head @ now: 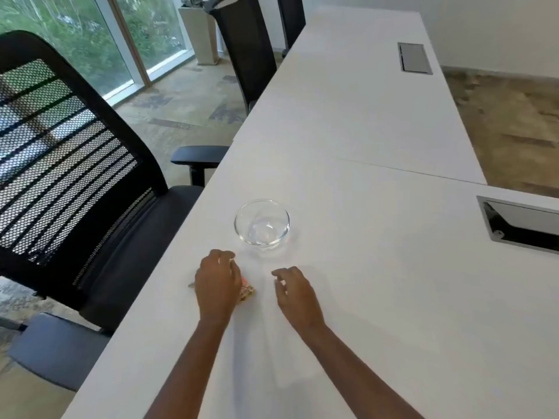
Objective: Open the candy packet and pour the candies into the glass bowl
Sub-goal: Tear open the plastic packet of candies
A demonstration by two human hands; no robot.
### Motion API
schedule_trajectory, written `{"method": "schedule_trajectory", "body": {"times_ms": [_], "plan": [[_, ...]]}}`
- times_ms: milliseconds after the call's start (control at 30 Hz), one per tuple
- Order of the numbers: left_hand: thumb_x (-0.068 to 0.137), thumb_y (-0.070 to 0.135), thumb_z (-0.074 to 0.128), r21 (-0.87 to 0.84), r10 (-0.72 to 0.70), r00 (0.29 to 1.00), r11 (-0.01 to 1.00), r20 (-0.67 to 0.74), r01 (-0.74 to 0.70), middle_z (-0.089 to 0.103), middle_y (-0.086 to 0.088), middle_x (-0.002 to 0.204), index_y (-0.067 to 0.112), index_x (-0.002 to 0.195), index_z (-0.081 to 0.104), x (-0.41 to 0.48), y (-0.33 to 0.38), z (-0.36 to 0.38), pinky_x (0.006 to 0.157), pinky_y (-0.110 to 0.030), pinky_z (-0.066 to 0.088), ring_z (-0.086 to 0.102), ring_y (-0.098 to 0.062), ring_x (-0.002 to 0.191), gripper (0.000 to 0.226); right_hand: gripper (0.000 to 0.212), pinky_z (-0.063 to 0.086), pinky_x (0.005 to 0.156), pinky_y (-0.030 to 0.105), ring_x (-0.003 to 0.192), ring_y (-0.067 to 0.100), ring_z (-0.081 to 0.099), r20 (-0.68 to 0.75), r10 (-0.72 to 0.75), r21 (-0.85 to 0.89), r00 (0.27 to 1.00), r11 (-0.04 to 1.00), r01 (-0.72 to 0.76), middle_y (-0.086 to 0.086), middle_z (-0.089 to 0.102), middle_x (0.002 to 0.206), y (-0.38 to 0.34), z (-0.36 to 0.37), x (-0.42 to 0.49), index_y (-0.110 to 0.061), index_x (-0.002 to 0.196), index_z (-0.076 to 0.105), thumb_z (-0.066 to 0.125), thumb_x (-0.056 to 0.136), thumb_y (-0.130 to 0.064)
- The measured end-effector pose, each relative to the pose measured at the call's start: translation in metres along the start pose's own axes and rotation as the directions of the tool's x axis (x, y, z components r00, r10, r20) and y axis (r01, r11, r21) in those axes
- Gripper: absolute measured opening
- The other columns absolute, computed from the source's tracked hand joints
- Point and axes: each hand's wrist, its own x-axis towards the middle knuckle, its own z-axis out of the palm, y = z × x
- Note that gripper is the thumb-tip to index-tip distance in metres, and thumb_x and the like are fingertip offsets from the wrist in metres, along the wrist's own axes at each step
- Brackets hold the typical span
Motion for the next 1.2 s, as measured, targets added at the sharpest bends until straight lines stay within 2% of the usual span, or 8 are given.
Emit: {"method": "schedule_trajectory", "body": {"times_ms": [267, 433, 667, 733, 867, 967, 1100, 1200], "plan": [[0.094, 0.012, 0.039, 0.279, -0.309, 0.912, 0.932, 0.271, 0.233, 0.055, -0.019, 0.115, 0.002, 0.114, 0.054, 0.026, -0.049, -0.009, 0.087, -0.042, 0.044, 0.055, -0.036, 0.105, 0.027, 0.038, 0.04, 0.098, 0.026, 0.119, 0.025, 0.053, 0.184, 0.127, 0.109, 0.975, 0.983, -0.148, 0.015, 0.053, 0.13, -0.023, 0.028, 0.016, -0.012, 0.128, 0.054, 0.051, 0.09, -0.01], [0.089, 0.013, 0.048, -0.032, -0.425, 0.82, 0.881, 0.383, 0.472, 0.067, -0.015, 0.098, 0.004, 0.091, 0.065, 0.033, -0.057, -0.017, 0.083, -0.038, 0.047, 0.059, -0.034, 0.095, 0.019, 0.036, 0.039, 0.096, 0.021, 0.119, 0.022, 0.054, 0.193, 0.172, 0.159, 0.966, 0.966, -0.204, 0.014, 0.056, 0.129, -0.014, 0.023, 0.014, -0.012, 0.125, 0.056, 0.051, 0.089, -0.009], [0.085, 0.006, 0.06, -0.45, -0.305, 0.78, 0.679, 0.546, 0.58, 0.06, -0.011, 0.071, 0.002, 0.064, 0.061, 0.028, -0.014, -0.036, 0.035, -0.011, 0.045, 0.051, -0.016, 0.055, 0.022, 0.025, 0.049, 0.087, 0.028, 0.089, 0.017, 0.059, 0.093, 0.245, 0.331, 0.965, 0.907, -0.262, 0.002, 0.061, 0.094, -0.003, -0.003, 0.003, -0.005, 0.109, 0.067, 0.051, 0.089, -0.006], [0.084, 0.004, 0.059, -0.522, -0.266, 0.777, 0.614, 0.57, 0.593, 0.058, -0.006, 0.063, 0.007, 0.06, 0.06, 0.024, 0.01, -0.041, 0.034, -0.007, 0.043, 0.053, -0.012, 0.051, 0.025, 0.022, 0.053, 0.082, 0.033, 0.079, 0.018, 0.06, 0.059, 0.263, 0.413, 0.963, 0.872, -0.263, 0.003, 0.062, 0.089, -0.002, -0.016, 0.0, -0.003, 0.104, 0.068, 0.051, 0.089, -0.003], [0.082, -0.004, 0.056, -0.612, -0.191, 0.788, 0.533, 0.585, 0.584, 0.063, 0.002, 0.049, 0.008, 0.06, 0.062, 0.008, 0.054, -0.045, 0.048, -0.018, 0.05, 0.058, -0.012, 0.047, 0.026, 0.021, 0.053, 0.061, 0.015, 0.06, 0.01, 0.061, 0.009, 0.299, 0.577, 0.954, 0.778, -0.249, 0.001, 0.063, 0.072, -0.003, -0.046, -0.006, -0.003, 0.096, 0.068, 0.049, 0.089, -0.002], [0.08, -0.002, 0.055, -0.626, -0.159, 0.827, 0.582, 0.539, 0.519, 0.063, -0.01, 0.058, 0.005, 0.062, 0.064, -0.01, 0.081, -0.036, 0.067, -0.035, 0.049, 0.056, -0.025, 0.059, 0.021, 0.018, 0.056, 0.06, 0.015, 0.059, 0.01, 0.064, 0.021, 0.321, 0.669, 0.947, 0.699, -0.252, 0.002, 0.065, 0.069, -0.004, -0.068, -0.009, -0.008, 0.084, 0.067, 0.051, 0.09, -0.005], [0.08, 0.006, 0.06, -0.619, -0.119, 0.896, 0.684, 0.428, 0.387, 0.059, 0.006, 0.051, 0.01, 0.064, 0.063, -0.032, 0.11, -0.022, 0.047, -0.005, 0.039, 0.055, 0.001, 0.041, 0.017, 0.015, 0.06, 0.081, 0.039, 0.079, 0.026, 0.072, 0.005, 0.367, 0.573, 0.93, 0.762, -0.303, 0.014, 0.073, 0.082, 0.0, -0.086, -0.011, -0.009, 0.077, 0.068, 0.064, 0.084, -0.021], [0.081, 0.007, 0.061, -0.63, -0.096, 0.916, 0.698, 0.39, 0.341, 0.055, 0.007, 0.046, 0.017, 0.052, 0.052, -0.043, 0.123, -0.016, 0.041, -0.004, 0.037, 0.052, 0.007, 0.036, 0.032, 0.024, 0.058, 0.085, 0.044, 0.087, 0.032, 0.072, -0.004, 0.426, 0.557, 0.905, 0.752, -0.352, 0.023, 0.073, 0.094, 0.006, -0.093, -0.016, 0.003, 0.092, 0.068, 0.069, 0.08, -0.018]]}}
